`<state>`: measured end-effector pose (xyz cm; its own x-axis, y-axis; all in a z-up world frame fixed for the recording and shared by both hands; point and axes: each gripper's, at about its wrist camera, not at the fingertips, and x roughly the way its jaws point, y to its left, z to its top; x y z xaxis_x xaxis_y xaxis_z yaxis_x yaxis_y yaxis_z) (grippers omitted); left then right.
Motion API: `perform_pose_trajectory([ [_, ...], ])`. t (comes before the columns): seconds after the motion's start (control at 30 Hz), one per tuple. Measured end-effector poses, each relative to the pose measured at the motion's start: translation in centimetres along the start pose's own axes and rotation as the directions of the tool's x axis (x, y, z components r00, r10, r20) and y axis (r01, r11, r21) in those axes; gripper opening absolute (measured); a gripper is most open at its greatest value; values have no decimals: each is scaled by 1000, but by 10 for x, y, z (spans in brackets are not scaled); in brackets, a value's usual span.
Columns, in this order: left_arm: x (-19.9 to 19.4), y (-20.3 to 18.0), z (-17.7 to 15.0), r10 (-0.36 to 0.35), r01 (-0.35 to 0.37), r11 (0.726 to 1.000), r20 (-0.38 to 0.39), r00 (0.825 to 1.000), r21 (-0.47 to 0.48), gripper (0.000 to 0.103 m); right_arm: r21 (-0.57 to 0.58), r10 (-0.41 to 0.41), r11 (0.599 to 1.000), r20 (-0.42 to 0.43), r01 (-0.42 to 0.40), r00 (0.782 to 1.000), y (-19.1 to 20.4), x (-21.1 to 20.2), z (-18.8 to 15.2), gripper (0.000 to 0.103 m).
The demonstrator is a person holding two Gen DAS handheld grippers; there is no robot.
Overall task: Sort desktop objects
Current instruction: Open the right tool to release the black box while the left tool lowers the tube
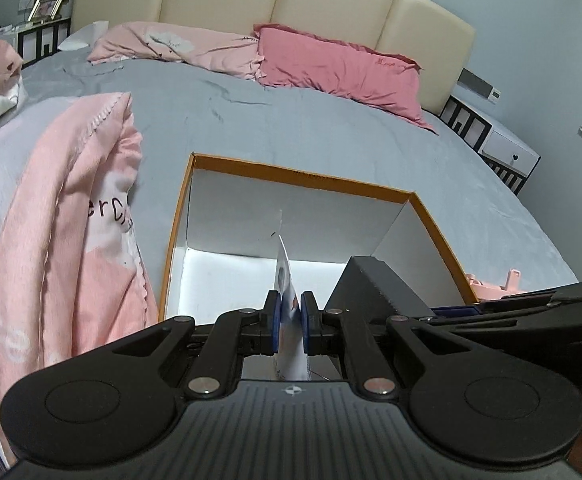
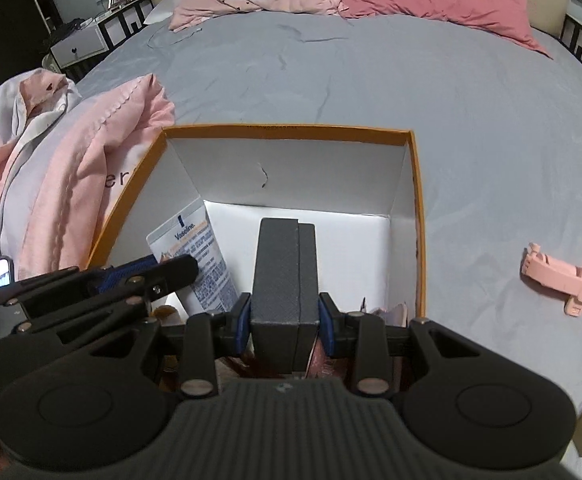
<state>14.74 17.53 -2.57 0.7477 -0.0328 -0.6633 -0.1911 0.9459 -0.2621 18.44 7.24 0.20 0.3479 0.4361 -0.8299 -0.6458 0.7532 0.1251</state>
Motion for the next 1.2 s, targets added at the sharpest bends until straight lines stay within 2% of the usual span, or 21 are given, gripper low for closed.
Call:
perform_pose_trajectory([
  [0.2,-1,7,-2,-10,8,1000,-60,998,-30,11,-32,2,999,-35,-4,999,2,1,2,36],
  [0.6,-5,7,-4,-15,13,999,-71,997,-32,12,-11,52,999,-101,-53,994,-3,1,10,37],
  [0.67,-5,8,-4,-18,16,999,-74,997,-36,12,-17,53,998,-105,-55,993,-4,1,9,34],
  [0.73,-5,9,-4,-22,19,999,-76,997,-38,12,-28,49,998,-109,-53,993,-3,2,9,26],
  [0.83,-5,9,-5,-24,20,999,-77,997,-41,12,-16,61,998,-115,-63,991,-5,2,11,26],
  [1.0,-5,10,-4,-27,23,999,-76,997,-42,12,1,58,998,-72,-58,996,-13,-1,24,27],
  [1.2,-7,8,-5,-23,21,999,-76,997,-35,12,-57,27,998,-42,-30,999,-8,18,49,27],
])
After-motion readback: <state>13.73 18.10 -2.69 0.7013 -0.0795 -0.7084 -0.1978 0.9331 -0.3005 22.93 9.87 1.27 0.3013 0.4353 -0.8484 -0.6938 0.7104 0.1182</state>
